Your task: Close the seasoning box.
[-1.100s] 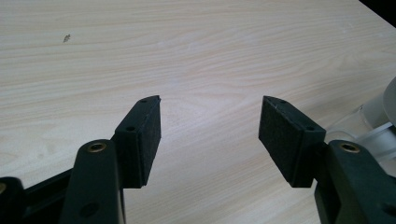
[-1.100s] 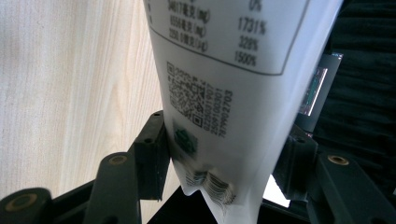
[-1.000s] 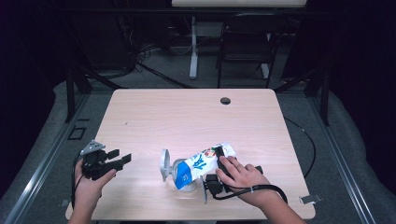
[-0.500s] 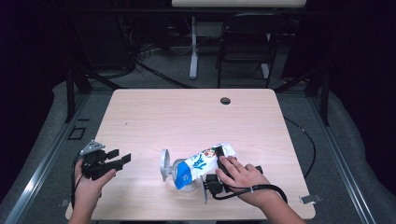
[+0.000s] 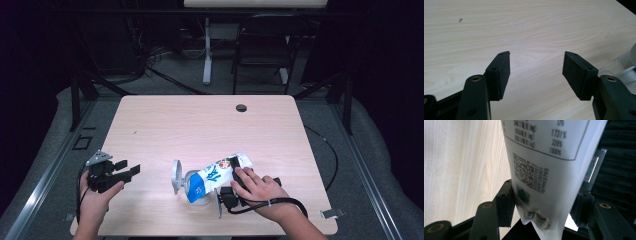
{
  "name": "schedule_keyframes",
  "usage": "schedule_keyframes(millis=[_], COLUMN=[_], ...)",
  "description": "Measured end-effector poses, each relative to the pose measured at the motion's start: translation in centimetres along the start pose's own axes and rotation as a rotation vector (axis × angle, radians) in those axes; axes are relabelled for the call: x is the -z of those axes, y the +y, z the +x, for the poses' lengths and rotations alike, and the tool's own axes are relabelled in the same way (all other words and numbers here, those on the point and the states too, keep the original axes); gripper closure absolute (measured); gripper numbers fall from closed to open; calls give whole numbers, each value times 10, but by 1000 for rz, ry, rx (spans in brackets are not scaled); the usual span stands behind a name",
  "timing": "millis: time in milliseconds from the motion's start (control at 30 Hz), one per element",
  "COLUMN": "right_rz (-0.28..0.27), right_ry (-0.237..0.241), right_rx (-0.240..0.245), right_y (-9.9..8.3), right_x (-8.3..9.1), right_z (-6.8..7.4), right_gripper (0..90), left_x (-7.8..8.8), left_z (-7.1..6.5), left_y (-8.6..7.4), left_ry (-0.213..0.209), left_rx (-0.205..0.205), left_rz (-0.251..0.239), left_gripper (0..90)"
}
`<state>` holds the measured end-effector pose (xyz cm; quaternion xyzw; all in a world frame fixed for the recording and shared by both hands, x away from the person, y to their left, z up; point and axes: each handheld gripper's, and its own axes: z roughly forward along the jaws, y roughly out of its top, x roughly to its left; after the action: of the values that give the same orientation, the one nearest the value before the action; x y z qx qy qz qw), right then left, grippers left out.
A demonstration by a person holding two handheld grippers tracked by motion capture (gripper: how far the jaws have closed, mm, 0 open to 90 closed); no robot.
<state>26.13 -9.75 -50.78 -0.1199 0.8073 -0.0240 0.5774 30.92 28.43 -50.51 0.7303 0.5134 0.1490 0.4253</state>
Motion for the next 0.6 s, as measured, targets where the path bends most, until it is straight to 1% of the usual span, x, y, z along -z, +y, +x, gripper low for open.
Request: schedule_keyframes(millis=[600], right_rz=[1], right_ry=[-1], right_rx=[4], right_y=[0], right_x=[0], right_z=[0], right_gripper=[460], left_x=[0], left_z=[2], left_y=[-1], left_ry=[-2], left_rx=[3], left_rz=[7], left_gripper=[395])
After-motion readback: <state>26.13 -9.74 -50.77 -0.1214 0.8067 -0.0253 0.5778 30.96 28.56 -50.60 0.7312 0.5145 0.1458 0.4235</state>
